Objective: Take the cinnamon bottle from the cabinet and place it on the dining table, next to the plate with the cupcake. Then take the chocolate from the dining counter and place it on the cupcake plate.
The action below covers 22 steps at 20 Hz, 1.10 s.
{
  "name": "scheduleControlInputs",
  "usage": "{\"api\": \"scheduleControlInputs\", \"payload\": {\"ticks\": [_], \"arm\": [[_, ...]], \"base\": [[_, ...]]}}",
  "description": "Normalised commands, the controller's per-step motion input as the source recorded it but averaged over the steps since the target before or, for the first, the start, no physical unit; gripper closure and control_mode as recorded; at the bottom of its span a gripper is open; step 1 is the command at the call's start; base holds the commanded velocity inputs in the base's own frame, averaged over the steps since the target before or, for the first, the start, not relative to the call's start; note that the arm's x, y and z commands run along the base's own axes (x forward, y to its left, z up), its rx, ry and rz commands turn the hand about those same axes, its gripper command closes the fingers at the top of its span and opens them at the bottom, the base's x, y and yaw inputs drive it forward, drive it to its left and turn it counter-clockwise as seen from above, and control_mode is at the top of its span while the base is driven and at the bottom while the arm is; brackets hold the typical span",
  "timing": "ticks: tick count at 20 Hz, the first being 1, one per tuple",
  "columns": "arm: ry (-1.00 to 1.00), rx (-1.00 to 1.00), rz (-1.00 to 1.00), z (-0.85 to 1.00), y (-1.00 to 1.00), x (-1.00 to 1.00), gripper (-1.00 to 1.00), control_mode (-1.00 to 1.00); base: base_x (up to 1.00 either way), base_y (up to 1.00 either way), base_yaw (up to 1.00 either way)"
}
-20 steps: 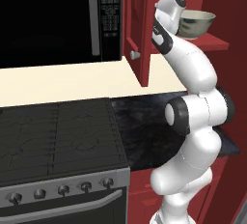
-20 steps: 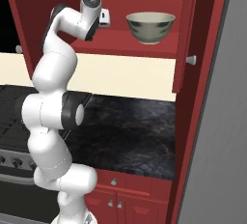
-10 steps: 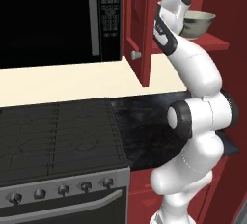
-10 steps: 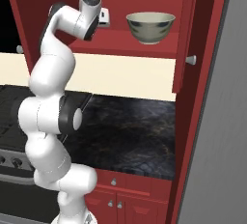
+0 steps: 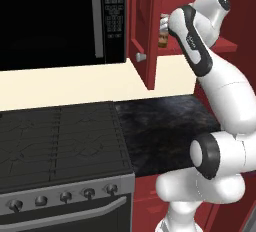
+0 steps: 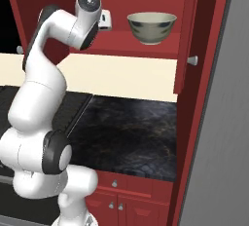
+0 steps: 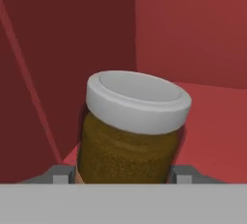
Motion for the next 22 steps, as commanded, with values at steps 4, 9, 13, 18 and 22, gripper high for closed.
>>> {"api": "scheduleControlInputs", "payload": {"ticks": [4,9,13,18,22], "arm": [[-0.15,-0.07,0.0,0.0,-0.42,-1.0,1.0,-1.0],[-0.05,-0.09,-0.02,-0.08,-0.31,-1.0,1.0,-1.0],[0.02,-0.05,-0.13,-0.45,-0.17,-1.0,1.0,-1.0],[0.12,-0.02,-0.15,-0.64,-0.11,-0.96,1.0,-1.0],[0.07,-0.01,-0.02,-0.36,0.0,-0.64,1.0,-1.0]], "base": [[0.0,0.0,0.0],[0.0,0.0,0.0],[0.0,0.0,0.0],[0.0,0.0,0.0],[0.0,0.0,0.0]]}}
